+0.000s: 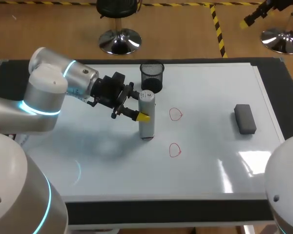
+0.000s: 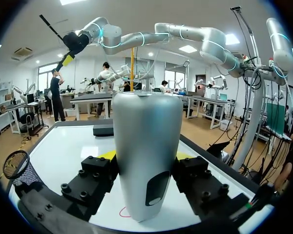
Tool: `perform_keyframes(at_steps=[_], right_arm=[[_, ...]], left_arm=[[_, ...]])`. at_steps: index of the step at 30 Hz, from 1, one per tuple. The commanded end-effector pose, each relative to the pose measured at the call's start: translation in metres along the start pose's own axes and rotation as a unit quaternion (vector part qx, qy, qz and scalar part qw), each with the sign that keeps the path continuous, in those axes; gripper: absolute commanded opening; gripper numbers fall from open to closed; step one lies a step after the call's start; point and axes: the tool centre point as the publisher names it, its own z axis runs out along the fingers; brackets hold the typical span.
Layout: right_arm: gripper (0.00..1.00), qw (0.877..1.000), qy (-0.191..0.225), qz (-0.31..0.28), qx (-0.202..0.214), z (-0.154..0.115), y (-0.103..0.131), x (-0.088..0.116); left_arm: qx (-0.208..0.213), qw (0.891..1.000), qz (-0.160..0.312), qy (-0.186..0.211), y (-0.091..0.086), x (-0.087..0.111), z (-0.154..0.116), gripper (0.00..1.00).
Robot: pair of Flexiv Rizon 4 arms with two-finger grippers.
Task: Pick up the inspection probe, press it on each red-marked spot on the whiteboard one by one, put down the probe, pick up the eraser, and wipe off all the red marks.
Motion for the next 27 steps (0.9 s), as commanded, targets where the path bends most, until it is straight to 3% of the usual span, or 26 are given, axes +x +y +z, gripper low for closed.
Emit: perform_keyframes(at_steps=[1,17,27], right_arm=[[1.0,1.0,-0.022,0.019,-0.012,-0.011,-0.021,0.018],[1.0,0.99,-0.075,0.098,0.067,-0.022,-0.06,0.056],[1.0,0.984,-0.095,0.132,0.079,-0.036,-0.075,0.076]], left_arm=[[0.0,1.0,0.0,-0.001,0.009,0.001,0.003,0.0],[0.0,1.0,0.0,-0.001,0.009,0.001,0.003,0.0],[0.0,1.0,0.0,-0.001,0.009,0.001,0.003,0.0]])
